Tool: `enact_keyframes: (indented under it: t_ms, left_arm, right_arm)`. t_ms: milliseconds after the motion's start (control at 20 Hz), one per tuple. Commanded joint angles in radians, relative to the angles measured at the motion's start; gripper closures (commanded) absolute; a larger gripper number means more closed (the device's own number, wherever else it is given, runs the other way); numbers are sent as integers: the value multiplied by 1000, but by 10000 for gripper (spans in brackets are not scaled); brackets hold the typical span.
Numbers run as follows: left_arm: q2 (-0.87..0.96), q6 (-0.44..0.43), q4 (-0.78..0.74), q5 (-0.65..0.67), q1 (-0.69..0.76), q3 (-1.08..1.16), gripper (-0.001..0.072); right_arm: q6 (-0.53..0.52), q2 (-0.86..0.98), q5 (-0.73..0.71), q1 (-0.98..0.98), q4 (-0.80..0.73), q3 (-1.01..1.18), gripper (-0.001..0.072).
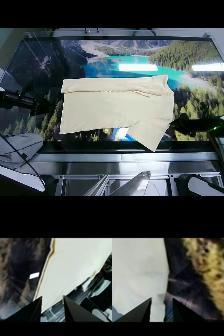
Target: Fold the shirts.
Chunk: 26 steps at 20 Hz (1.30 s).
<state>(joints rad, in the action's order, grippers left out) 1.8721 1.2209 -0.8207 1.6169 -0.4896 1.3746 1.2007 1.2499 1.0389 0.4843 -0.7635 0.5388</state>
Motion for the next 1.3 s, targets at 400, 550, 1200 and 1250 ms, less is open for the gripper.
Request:
enact_keyframes:
  t_ms: [400, 550, 1200, 1250]
  left_arm:
    - [-127, -8, -104, -156, 34, -313, 413]
    - [-127, -10, -105, -194, 51, -355, 413]
    - [-128, -111, -43, -236, 159, -373, 683]
    - [-128, -111, -43, -208, 143, -362, 684]
  right_arm:
    - [60, -90, -319, -349, 144, -215, 394]
    - [60, -90, -290, -349, 144, -215, 394]
    - [53, -110, -175, -338, 121, -213, 687]
    - [53, -131, -141, -313, 109, -211, 687]
